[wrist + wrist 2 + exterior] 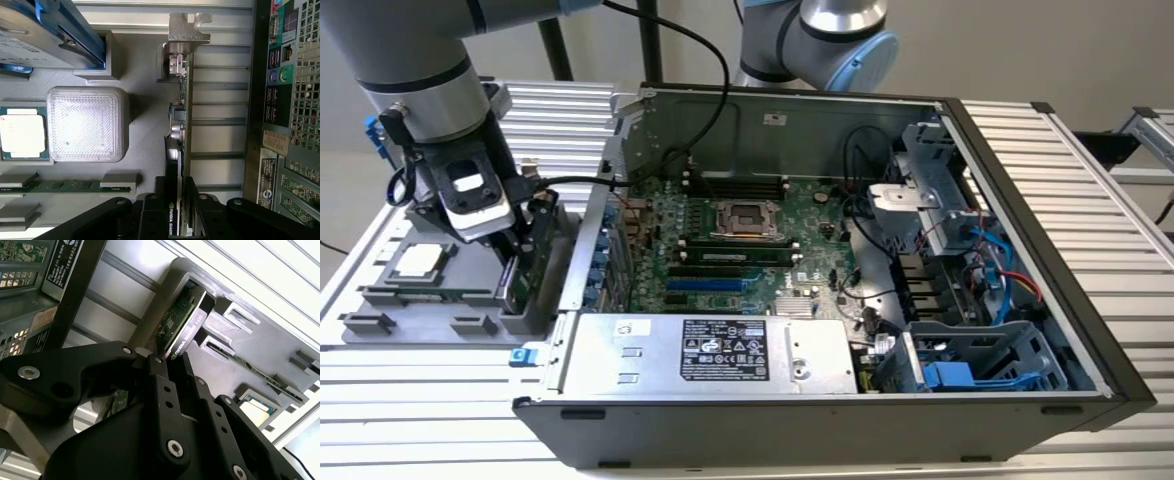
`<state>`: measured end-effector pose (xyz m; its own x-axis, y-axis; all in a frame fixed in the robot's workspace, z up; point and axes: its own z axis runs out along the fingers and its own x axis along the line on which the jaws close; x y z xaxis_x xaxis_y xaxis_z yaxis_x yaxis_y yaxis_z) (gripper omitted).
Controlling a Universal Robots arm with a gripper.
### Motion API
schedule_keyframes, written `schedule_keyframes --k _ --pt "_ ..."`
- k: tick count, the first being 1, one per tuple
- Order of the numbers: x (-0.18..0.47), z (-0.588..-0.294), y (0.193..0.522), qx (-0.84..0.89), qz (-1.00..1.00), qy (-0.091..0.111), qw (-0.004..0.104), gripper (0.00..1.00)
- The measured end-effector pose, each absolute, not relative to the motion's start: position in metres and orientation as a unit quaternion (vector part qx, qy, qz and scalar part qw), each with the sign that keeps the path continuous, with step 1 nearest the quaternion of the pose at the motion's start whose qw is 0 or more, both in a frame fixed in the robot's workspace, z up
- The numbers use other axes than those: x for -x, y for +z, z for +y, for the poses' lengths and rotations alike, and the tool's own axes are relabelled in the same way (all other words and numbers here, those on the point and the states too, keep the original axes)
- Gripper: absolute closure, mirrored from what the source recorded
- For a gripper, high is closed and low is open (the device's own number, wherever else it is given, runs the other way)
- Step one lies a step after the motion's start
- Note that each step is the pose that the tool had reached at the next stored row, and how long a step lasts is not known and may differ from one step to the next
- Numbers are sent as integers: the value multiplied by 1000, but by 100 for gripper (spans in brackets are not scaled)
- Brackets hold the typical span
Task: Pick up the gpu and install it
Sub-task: 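Pick up the gpu and move the gpu toward the slot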
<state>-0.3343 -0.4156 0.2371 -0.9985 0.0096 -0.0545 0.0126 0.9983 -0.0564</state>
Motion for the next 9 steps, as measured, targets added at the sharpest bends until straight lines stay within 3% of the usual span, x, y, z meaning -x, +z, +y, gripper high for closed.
schedule_keyframes --k 9 --pt "334 -416 237 -6 999 -28 27 100"
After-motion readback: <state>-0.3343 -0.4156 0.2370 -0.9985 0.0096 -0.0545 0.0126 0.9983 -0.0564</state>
